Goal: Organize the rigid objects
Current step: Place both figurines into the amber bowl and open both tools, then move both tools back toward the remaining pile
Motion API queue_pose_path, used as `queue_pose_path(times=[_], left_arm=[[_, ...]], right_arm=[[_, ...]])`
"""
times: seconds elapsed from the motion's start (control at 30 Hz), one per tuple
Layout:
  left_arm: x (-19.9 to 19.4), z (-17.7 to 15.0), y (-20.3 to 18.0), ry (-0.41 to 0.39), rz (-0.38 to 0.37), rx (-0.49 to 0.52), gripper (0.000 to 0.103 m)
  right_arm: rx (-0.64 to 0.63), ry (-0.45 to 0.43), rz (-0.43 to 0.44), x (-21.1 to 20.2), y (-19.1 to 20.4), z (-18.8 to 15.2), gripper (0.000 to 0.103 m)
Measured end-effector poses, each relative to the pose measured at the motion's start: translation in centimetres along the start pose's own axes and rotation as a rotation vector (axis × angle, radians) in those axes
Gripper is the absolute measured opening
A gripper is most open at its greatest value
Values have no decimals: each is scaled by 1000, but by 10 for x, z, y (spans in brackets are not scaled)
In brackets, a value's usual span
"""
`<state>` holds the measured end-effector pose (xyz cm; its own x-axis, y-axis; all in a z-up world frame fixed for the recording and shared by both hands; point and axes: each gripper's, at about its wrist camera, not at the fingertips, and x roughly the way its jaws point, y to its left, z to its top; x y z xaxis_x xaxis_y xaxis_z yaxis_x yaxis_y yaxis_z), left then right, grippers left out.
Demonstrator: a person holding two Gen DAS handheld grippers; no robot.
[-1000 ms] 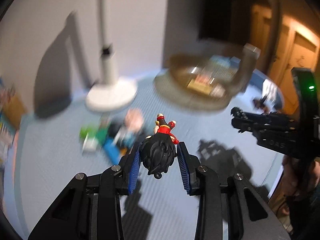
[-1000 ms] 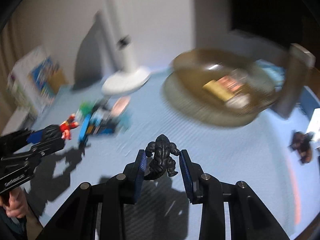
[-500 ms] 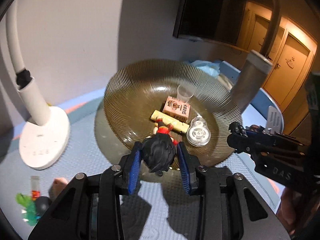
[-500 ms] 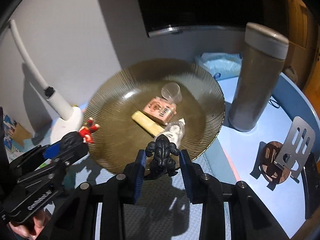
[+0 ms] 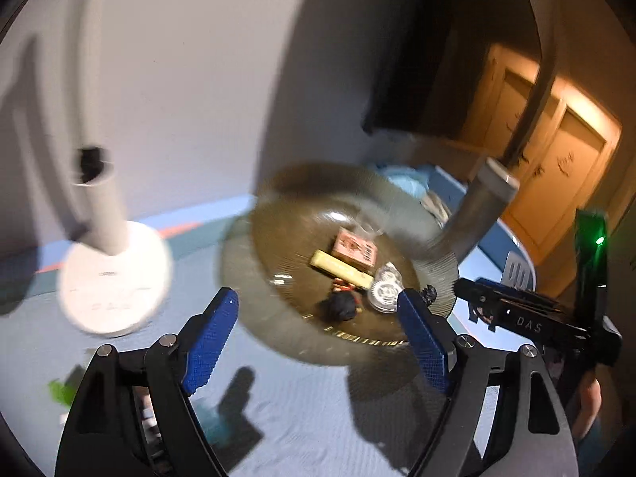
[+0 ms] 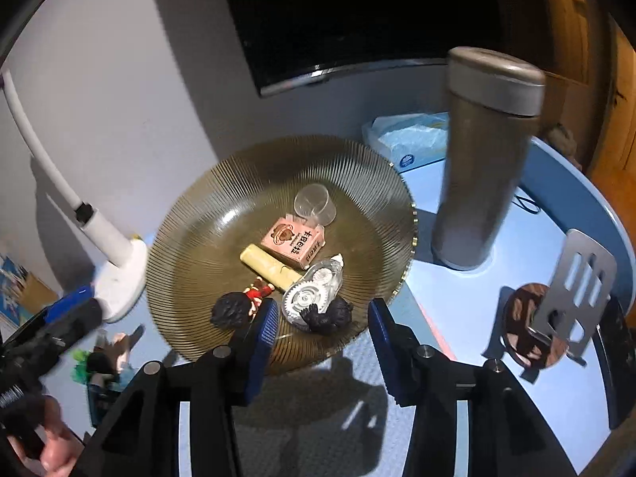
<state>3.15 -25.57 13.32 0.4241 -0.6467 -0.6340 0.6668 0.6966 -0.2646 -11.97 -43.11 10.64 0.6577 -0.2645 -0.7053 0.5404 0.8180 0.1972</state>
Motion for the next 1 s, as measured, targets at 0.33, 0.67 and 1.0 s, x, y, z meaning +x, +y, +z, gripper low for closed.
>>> queue_pose_path(times=[0.33,0.67,1.0], left_arm=[[-167,-51,64,-192,262,-103,81],[-191,-132,117,-148,364,-260,81],[-124,-175,147,-10,454,-217,81]], right_arm=[[-171,-32,157,-58,89,-38,46],[-350,75,272,-30,192,-119,46],[-457,192,232,33,223,-168,46]])
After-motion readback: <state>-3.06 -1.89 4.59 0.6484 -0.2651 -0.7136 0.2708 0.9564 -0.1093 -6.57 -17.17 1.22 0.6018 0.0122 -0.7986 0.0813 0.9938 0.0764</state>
